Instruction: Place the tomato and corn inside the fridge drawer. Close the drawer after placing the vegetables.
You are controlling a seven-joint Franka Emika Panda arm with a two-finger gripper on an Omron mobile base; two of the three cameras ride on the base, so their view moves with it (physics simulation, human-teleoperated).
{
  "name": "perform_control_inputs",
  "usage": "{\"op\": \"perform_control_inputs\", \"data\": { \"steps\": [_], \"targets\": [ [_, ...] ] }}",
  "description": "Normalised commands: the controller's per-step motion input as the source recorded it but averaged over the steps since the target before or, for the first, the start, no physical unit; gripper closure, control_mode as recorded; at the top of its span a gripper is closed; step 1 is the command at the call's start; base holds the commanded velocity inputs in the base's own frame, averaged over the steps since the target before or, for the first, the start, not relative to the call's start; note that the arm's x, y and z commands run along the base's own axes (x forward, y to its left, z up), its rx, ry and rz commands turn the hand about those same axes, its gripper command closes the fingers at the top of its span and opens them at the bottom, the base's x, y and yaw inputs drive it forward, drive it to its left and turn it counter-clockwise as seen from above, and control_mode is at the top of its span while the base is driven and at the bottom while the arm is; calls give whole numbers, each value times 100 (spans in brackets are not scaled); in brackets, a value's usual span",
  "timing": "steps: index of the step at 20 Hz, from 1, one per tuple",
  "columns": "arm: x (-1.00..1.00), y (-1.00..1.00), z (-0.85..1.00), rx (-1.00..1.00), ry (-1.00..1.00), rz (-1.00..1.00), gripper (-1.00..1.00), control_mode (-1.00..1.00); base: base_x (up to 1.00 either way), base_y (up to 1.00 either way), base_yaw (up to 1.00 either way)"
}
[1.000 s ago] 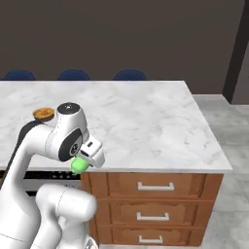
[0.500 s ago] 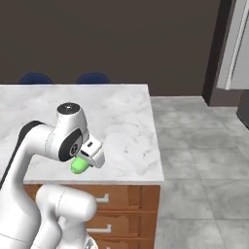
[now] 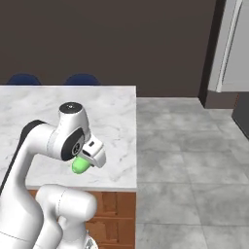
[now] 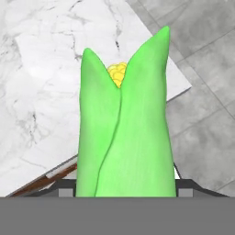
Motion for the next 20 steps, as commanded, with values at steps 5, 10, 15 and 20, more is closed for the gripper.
{"op": "perform_control_inputs", "data": {
  "steps": [5,10,15,20],
  "targets": [
    [0,0,0,0,0,0,100,100,27,-100,-3],
    [0,0,0,0,0,0,100,100,0,-100,-3],
    [0,0,0,0,0,0,100,100,0,-100,-6],
    [0,0,0,0,0,0,100,100,25,-100,-4]
  ]
}}
